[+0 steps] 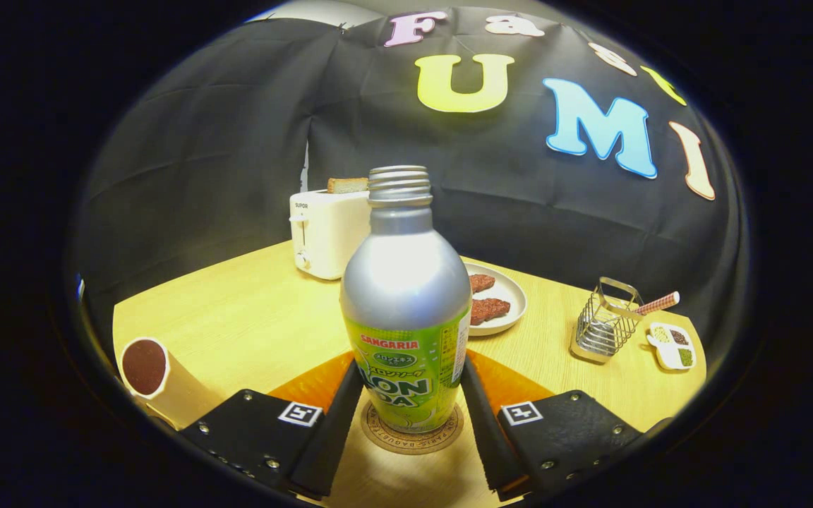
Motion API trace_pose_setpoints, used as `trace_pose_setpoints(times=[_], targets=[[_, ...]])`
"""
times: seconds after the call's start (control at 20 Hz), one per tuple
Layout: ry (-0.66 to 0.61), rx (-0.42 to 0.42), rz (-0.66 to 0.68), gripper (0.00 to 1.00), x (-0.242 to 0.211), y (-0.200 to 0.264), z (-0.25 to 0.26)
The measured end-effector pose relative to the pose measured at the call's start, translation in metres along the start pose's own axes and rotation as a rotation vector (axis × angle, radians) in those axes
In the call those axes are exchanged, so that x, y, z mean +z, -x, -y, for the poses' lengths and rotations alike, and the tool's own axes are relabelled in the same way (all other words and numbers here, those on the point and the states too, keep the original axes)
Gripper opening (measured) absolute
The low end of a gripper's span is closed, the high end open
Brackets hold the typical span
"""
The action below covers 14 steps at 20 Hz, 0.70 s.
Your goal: Take the bottle from table, then pour the juice into the cup, finally place the bottle on the coaster
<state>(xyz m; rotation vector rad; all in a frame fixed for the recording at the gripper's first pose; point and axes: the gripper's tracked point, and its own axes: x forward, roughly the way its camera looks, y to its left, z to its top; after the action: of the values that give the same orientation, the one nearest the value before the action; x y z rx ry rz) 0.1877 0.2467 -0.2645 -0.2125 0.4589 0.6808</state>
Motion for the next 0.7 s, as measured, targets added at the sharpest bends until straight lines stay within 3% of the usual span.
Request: trace_pose_setpoints(times=[0.55,0.6,0.7], targets=[[-0.060,-0.022,-0.019,0.81,-0.017,0.002,0.008],[-0.070,-0.016,-0.022,0.83,-0.019,0.001,0.008],[-0.093,-0.012,-0.020,0.98,-0.017,0.005,0.006]])
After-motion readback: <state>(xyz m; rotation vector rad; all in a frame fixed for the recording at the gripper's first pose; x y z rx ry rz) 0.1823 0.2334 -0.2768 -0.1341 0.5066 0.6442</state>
